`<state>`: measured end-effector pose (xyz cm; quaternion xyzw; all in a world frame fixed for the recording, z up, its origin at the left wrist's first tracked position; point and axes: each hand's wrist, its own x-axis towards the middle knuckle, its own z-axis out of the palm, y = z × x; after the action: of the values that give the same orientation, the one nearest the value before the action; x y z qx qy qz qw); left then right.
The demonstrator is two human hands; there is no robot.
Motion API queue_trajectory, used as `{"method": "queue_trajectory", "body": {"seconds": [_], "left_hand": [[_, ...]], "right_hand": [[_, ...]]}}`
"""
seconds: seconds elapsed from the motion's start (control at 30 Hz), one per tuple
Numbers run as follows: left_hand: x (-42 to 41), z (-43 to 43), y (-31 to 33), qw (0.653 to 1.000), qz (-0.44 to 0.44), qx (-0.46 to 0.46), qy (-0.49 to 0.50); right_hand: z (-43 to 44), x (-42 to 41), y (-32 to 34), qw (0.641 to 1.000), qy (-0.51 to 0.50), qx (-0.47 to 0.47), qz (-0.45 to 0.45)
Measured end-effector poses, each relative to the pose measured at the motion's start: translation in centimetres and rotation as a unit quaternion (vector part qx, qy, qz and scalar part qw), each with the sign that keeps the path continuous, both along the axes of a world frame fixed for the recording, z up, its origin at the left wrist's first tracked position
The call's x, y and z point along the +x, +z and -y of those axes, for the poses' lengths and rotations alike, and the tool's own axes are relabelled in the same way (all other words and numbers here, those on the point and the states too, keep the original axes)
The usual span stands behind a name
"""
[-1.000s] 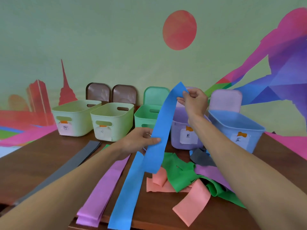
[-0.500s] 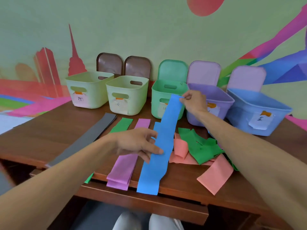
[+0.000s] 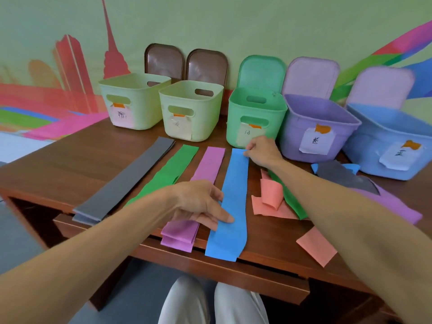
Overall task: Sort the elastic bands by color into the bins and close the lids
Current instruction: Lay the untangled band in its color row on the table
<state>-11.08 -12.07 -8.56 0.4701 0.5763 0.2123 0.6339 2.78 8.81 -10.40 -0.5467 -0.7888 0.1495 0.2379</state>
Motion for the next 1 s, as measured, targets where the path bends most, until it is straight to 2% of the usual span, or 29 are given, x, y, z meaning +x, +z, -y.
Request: {"method": "queue_trajectory", "body": {"seconds": [0.43, 0.57, 0.7, 0.83, 0.93, 1.0], "left_hand": [[1.0, 1.0, 0.5, 0.995, -0.076, 0.046, 0.044], [1.9, 1.0, 0.9, 0.979, -0.186, 0.083, 0.027], [2.1, 1.2, 1.3, 0.968, -0.237, 0.087, 0.013], [2.4, 1.5, 1.6, 0.921, -0.361, 0.145, -0.027], [2.9, 1.1, 1.8, 0.86, -0.453, 0.222, -0.075], [3.4, 0.4, 1.8, 0.845, -0.455, 0.269, -0.084]], "right_hand": [[-0.5, -0.8, -1.3, 1.0, -0.012, 0.006, 0.008], [-0.2, -0.9, -1.2, 0.999, -0.004, 0.025, 0.033], [0.0, -0.9, -1.1, 0.996, 0.008, 0.04, 0.074], [0.1, -0.1, -0.3, 0.996, 0.011, 0.053, 0.073], [0.3, 1.2, 1.0, 0.997, 0.024, 0.054, 0.043], [0.5, 2.5, 2.1, 0.997, 0.049, 0.048, 0.041]]}}
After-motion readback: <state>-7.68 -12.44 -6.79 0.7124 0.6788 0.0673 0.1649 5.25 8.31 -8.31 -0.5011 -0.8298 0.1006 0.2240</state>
